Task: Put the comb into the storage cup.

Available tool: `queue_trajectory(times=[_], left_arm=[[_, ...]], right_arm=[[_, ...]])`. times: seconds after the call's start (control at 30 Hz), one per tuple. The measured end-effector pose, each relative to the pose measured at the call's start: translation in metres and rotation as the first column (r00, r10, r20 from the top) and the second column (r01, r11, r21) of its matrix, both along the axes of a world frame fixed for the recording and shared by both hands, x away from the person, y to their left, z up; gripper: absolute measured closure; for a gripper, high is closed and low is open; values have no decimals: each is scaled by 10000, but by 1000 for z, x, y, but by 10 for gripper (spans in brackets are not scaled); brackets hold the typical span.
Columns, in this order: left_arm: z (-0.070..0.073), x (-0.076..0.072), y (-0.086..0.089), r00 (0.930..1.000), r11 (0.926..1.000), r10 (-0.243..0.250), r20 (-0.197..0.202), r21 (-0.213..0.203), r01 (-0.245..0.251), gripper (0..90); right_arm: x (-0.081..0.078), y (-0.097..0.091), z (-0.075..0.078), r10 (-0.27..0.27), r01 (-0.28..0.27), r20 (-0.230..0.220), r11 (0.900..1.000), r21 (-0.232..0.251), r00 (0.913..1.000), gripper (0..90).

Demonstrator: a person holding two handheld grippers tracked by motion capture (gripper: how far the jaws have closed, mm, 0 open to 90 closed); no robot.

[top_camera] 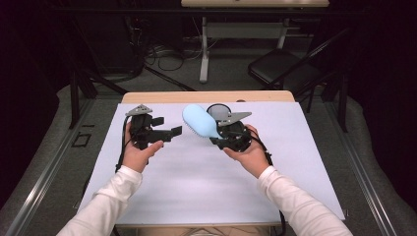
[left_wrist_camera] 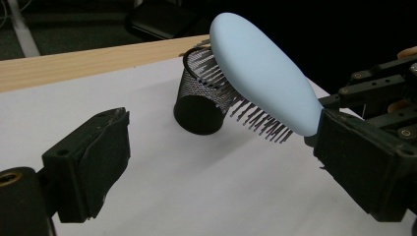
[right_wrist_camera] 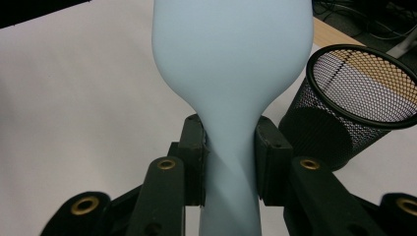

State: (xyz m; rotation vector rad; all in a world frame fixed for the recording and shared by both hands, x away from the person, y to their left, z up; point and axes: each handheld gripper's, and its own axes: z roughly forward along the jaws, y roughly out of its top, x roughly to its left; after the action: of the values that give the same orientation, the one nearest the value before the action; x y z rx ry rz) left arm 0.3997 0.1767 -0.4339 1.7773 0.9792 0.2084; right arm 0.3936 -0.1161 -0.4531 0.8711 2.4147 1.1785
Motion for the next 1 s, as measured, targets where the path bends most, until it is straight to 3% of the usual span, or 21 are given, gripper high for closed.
queue_trajectory(times=[0.27, 0.67, 1.0], left_arm=[[7, 7, -5, 9995, 9985, -159, -271, -525, 145, 71], [13, 18, -14, 9982, 9974, -232, -554, -700, 193, 72], [16, 25, -18, 9974, 9960, 19, -722, -892, -84, 78]], right_arm=[[0, -2, 3, -107, 103, 165, 9997, 226, 9998, 697], [0, -3, 6, -250, 236, 270, 9985, 494, 9993, 697], [0, -3, 9, -306, 280, 379, 9974, 668, 9988, 697]])
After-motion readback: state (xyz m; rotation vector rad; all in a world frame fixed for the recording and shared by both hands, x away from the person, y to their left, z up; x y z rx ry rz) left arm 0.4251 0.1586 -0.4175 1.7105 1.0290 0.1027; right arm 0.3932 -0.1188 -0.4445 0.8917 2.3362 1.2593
